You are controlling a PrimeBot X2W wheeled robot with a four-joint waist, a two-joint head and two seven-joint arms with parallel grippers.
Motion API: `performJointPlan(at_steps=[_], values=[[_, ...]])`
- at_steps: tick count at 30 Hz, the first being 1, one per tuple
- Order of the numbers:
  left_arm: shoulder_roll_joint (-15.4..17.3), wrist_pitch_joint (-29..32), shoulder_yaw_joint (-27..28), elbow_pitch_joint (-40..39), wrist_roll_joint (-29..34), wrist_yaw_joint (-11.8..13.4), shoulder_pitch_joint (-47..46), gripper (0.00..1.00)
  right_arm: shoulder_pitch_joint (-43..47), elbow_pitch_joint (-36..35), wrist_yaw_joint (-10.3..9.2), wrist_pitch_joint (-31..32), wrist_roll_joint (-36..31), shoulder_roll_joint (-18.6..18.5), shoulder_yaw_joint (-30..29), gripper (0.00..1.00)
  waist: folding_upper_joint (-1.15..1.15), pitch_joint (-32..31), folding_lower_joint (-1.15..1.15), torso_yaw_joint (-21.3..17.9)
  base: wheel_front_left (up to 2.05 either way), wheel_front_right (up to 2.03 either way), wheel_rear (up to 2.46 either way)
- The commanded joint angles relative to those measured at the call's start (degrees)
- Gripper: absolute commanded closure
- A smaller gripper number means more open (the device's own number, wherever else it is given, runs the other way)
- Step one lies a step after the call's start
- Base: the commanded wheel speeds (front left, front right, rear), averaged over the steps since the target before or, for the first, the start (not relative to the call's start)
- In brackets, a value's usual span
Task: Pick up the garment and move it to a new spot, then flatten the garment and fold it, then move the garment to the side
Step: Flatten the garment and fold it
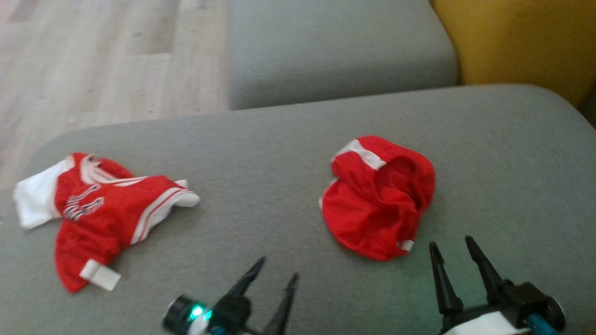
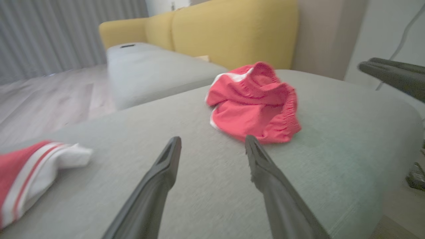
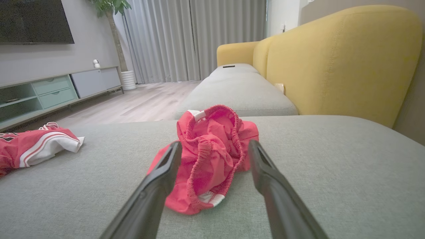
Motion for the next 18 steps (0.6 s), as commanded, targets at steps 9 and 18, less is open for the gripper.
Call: performJointPlan(at_steps=[9,18], values=[[-0.8,-0.7,-16.1,6.6,-2.4,-3.5,-17.2,0.0,-4.8,-2.4,-0.11,-0.2,-0.3,-0.3,5.7,0.0,0.0,9.1,0.0,-15.8,0.0,0.0,0.0],[-0.8,7.7,-27.9,18.3,-8.8,1.7,-33.7,0.0,-8.6,-2.3,-0.11,-0.2,2.1,-0.3,8.6,0.0,0.0,16.1,0.0,-27.2,0.0,0.0,0.0]])
